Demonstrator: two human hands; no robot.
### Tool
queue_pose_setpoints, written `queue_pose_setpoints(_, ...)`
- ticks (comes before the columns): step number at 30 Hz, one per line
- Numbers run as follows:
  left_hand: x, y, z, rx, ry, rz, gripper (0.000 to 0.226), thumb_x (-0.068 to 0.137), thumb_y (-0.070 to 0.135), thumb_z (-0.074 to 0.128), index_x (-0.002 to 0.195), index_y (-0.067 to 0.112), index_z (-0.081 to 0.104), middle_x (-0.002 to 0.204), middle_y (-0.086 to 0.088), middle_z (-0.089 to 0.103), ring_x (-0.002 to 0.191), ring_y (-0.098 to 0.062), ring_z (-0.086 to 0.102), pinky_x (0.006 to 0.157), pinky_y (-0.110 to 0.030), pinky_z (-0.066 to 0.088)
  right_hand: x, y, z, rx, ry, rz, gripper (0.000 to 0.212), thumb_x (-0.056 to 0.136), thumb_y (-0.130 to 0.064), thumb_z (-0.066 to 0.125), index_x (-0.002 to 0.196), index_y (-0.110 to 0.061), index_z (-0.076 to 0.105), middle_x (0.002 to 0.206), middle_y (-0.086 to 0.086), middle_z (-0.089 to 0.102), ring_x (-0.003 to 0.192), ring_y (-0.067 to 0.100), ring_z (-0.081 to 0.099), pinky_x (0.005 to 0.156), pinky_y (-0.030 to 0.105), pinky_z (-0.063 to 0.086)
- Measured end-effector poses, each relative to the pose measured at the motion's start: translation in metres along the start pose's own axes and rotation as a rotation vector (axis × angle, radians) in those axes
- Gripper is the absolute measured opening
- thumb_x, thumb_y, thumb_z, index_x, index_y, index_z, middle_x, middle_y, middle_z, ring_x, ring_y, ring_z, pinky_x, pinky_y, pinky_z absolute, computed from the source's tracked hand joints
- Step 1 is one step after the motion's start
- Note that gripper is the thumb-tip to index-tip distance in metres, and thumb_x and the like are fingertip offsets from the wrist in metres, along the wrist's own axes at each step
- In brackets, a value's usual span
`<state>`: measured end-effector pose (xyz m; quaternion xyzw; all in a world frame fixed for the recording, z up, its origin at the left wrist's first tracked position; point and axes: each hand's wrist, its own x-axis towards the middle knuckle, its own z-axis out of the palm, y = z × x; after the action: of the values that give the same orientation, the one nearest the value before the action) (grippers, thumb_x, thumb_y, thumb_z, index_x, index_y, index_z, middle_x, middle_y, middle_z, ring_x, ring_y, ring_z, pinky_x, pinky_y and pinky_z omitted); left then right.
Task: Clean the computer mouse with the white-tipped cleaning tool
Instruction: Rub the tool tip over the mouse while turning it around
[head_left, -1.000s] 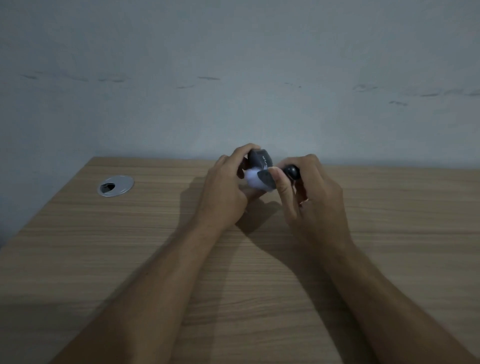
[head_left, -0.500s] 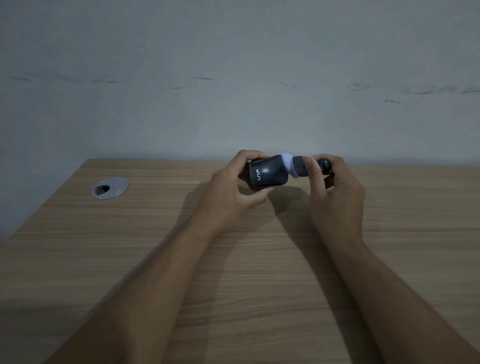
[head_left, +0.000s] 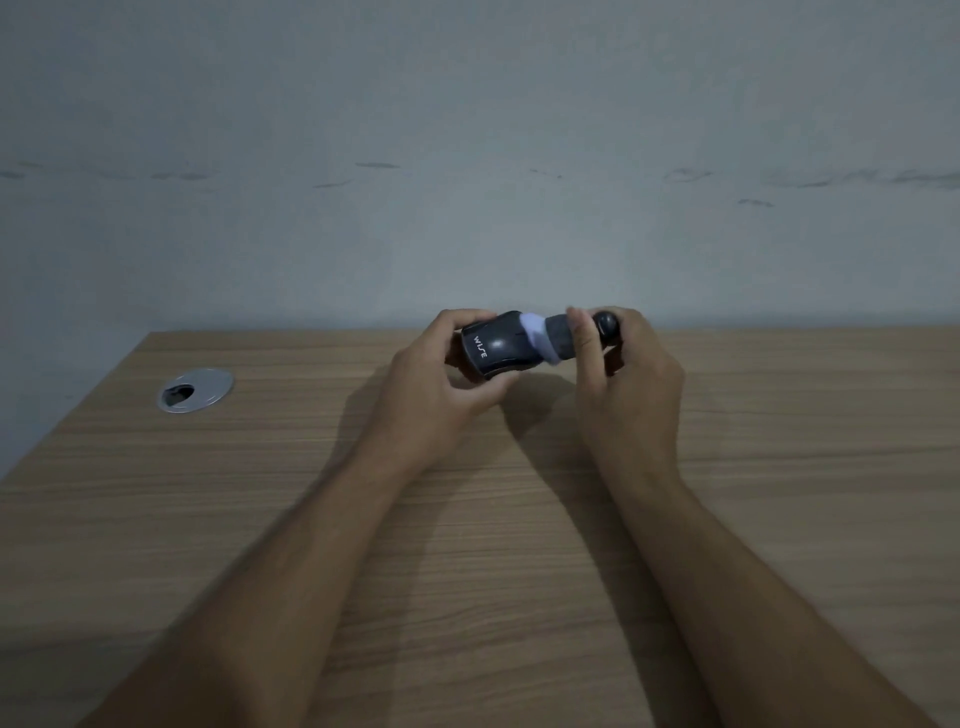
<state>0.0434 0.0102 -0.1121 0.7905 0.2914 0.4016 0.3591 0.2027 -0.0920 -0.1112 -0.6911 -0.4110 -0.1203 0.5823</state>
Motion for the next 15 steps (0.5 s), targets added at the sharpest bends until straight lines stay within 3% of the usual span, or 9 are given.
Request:
queue_pose_setpoints(6, 0.004, -0.005, -0.001, -0.055, -0.009, -0.07, 0.064, 0.081, 0.011, 0.093, 0.136, 0.028, 0.066, 0.122, 0.009, 0.079, 0.106, -0.006, 0.076, 0.093, -0.031, 0.064, -0.011, -0.013, -0.005, 0.048, -0.167, -0.262, 0.018, 0.108, -0.029, 0.07, 0.108, -0.01, 0.073, 0.094, -0.003, 0.073, 0.076, 0.005, 0.063, 0.07, 0.008, 0.044)
queue_pose_setpoints(9, 0.002, -0.004, -0.001, -0.091, -0.009, -0.085, 0.057, 0.085, 0.019, 0.093, 0.133, 0.025, 0.063, 0.114, 0.005, 0.082, 0.082, 0.005, 0.072, 0.07, -0.009, 0.051, 0.0, 0.003, -0.006, 0.01, -0.077, -0.113, 0.02, 0.108, -0.035, 0.068, 0.107, -0.016, 0.074, 0.093, -0.004, 0.073, 0.076, 0.009, 0.063, 0.071, 0.02, 0.05)
queue_pose_setpoints(10, 0.002, -0.004, -0.001, -0.111, -0.01, -0.091, 0.057, 0.086, 0.02, 0.094, 0.132, 0.025, 0.061, 0.113, 0.004, 0.082, 0.08, 0.005, 0.072, 0.069, -0.007, 0.049, 0.004, 0.009, -0.007, 0.006, -0.057, -0.057, 0.019, 0.108, -0.036, 0.068, 0.107, -0.018, 0.075, 0.094, -0.005, 0.073, 0.076, 0.008, 0.063, 0.072, 0.023, 0.051)
queue_pose_setpoints(13, 0.003, -0.007, 0.0, -0.162, -0.024, -0.105, 0.06, 0.084, 0.022, 0.096, 0.13, 0.028, 0.059, 0.116, 0.003, 0.082, 0.095, -0.008, 0.078, 0.08, -0.019, 0.056, 0.005, 0.014, -0.008, 0.032, -0.06, 0.02, 0.018, 0.109, -0.037, 0.067, 0.108, -0.02, 0.075, 0.094, -0.006, 0.074, 0.078, 0.009, 0.066, 0.072, 0.025, 0.052)
queue_pose_setpoints(15, 0.004, -0.008, 0.001, -0.19, -0.019, -0.127, 0.06, 0.084, 0.018, 0.095, 0.13, 0.025, 0.057, 0.113, 0.002, 0.081, 0.094, -0.01, 0.079, 0.08, -0.024, 0.059, 0.001, 0.008, -0.009, 0.049, -0.072, -0.015, 0.019, 0.111, -0.036, 0.066, 0.11, -0.019, 0.074, 0.095, -0.006, 0.074, 0.08, 0.009, 0.067, 0.07, 0.02, 0.05)
